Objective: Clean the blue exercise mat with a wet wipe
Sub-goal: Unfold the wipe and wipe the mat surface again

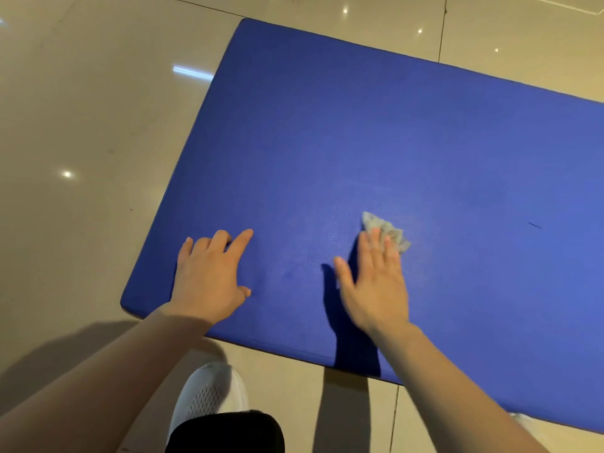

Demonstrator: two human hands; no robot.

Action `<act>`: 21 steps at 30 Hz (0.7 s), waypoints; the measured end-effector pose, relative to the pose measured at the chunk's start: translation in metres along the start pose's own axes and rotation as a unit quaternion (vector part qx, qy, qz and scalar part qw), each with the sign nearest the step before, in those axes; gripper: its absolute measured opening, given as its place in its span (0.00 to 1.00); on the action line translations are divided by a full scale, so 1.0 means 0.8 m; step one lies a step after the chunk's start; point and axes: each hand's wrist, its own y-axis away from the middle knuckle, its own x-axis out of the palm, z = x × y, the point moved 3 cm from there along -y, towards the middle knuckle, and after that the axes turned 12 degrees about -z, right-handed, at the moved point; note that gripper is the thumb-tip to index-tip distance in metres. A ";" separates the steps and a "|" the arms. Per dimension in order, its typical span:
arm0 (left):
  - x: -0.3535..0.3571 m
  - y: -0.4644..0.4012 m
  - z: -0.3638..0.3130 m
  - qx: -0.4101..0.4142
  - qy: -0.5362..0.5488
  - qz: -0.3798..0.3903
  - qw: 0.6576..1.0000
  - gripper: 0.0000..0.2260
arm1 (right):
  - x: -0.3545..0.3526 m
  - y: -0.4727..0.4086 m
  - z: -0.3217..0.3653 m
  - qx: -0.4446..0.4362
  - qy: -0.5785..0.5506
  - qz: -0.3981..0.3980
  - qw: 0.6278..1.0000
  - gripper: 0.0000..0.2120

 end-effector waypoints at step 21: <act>-0.012 -0.077 -0.009 -0.049 0.066 0.041 0.996 0.44 | 0.016 -0.111 0.031 -0.002 -0.019 -0.078 0.997 0.37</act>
